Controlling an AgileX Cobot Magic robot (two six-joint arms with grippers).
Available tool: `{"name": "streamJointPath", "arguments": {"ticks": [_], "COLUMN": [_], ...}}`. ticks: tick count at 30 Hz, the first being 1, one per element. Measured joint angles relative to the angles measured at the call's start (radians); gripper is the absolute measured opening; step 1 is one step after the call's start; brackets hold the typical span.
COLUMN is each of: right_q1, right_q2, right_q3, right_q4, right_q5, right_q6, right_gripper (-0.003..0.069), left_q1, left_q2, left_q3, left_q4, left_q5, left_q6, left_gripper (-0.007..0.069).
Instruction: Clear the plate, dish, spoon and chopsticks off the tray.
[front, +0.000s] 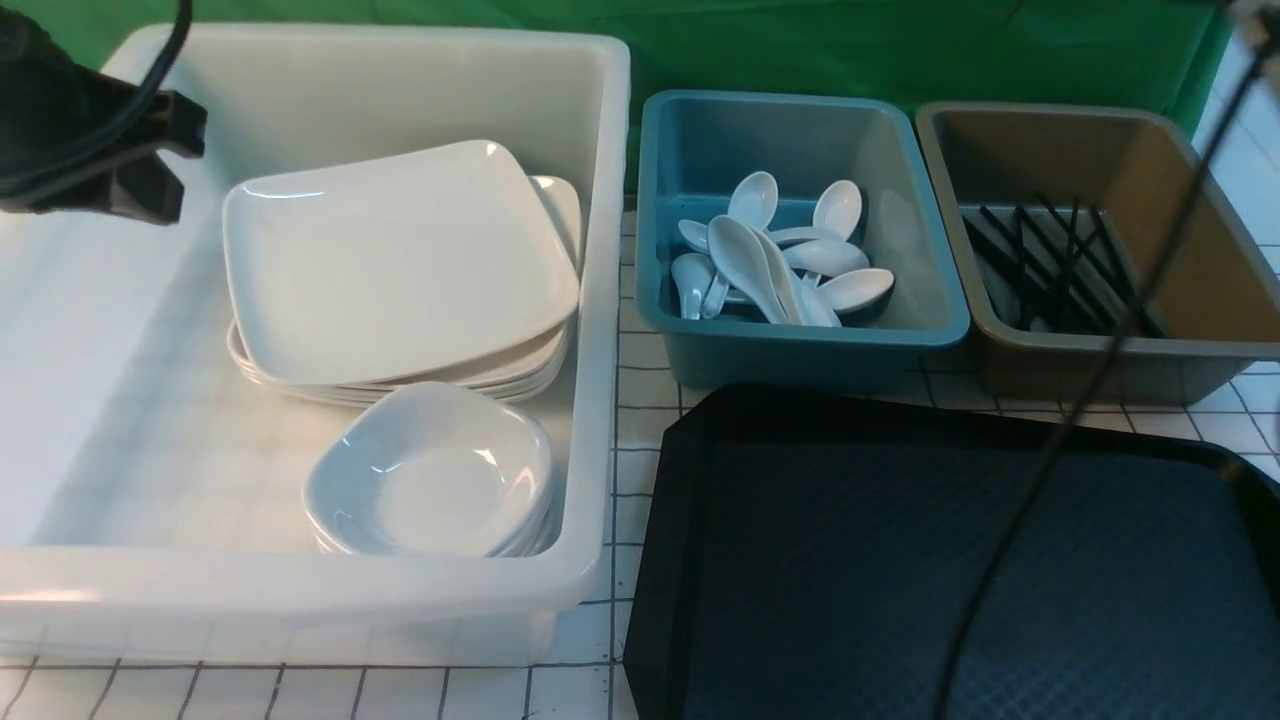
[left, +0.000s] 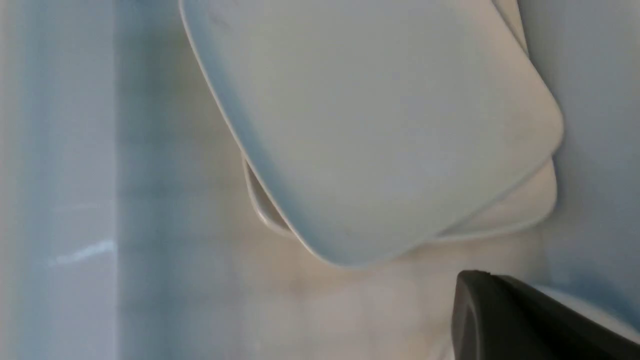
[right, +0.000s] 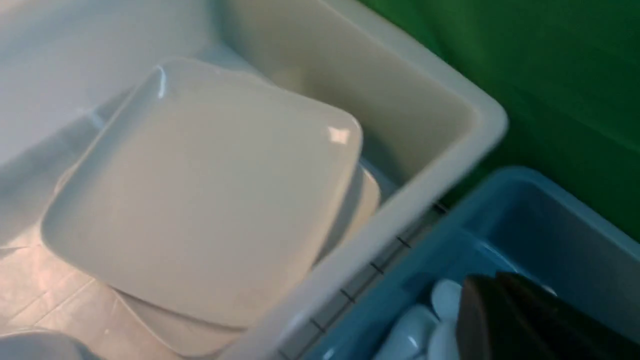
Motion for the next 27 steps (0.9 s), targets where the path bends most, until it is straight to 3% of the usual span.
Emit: {"name": "streamJointPath", "arguments": {"ticks": [8, 19, 27], "right_q1": [-0.042, -0.019, -0.019], "right_q2": [-0.202, -0.562, -0.642], "right_q3": [0.042, 0.625, 0.758], "right_q4": [-0.031, -0.128, -0.146], "right_q5": [0.026, 0.038, 0.043], "right_q6": [0.091, 0.025, -0.019], "right_gripper": [0.0008, 0.0005, 0.0005], "left_q1": [0.022, 0.025, 0.025], "left_q2": [0.267, 0.642, 0.753], "left_q3": [-0.160, -0.464, -0.474], "left_q4": [0.101, 0.329, 0.429], "left_q5": [-0.079, -0.134, -0.210], "left_q6": [-0.118, -0.225, -0.262], "left_gripper": [0.0004, 0.0004, 0.0004]}}
